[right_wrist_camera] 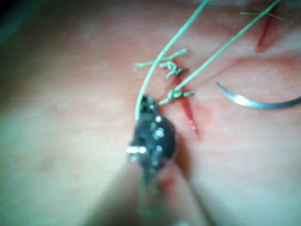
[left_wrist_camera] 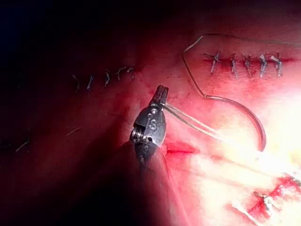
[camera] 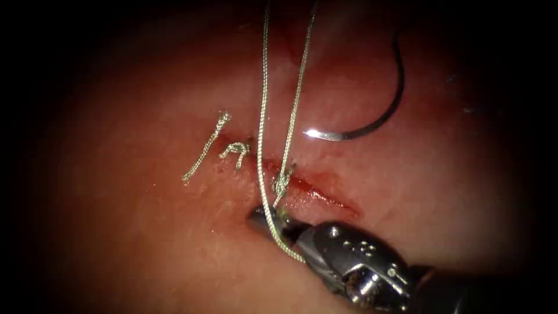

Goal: Wound Closure

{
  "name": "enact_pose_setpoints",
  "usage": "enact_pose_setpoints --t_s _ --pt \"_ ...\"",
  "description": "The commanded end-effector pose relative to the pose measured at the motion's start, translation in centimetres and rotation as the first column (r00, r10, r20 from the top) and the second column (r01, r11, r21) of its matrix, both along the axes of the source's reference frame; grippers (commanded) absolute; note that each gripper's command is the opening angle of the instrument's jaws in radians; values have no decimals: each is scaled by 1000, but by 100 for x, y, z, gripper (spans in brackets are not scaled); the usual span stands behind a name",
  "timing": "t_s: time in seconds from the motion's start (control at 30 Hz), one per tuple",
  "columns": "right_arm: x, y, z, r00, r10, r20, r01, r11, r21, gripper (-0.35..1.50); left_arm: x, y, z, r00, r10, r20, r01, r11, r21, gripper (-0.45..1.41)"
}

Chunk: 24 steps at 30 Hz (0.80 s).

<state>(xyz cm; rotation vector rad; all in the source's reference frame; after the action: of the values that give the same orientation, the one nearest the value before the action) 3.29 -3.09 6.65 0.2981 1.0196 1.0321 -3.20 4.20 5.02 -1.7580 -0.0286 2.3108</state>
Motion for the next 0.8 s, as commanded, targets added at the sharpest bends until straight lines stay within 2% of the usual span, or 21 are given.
enact_pose_setpoints --t_s 0.03,0.3,0.8 --pt "9 -6 5 1000 -5 -2 5 1000 1 -35 -5 10 5 1000 -1 2 1 1000 -3 -45" --pt "11 -10 2 1000 -13 -4 13 1000 1 -35 -9 26 10 1000 -17 -8 17 1000 -3 -45" --pt "9 -21 8 998 -68 -1 68 998 12 -35 -41 47 33 998 -46 -47 44 998 -55 -45"
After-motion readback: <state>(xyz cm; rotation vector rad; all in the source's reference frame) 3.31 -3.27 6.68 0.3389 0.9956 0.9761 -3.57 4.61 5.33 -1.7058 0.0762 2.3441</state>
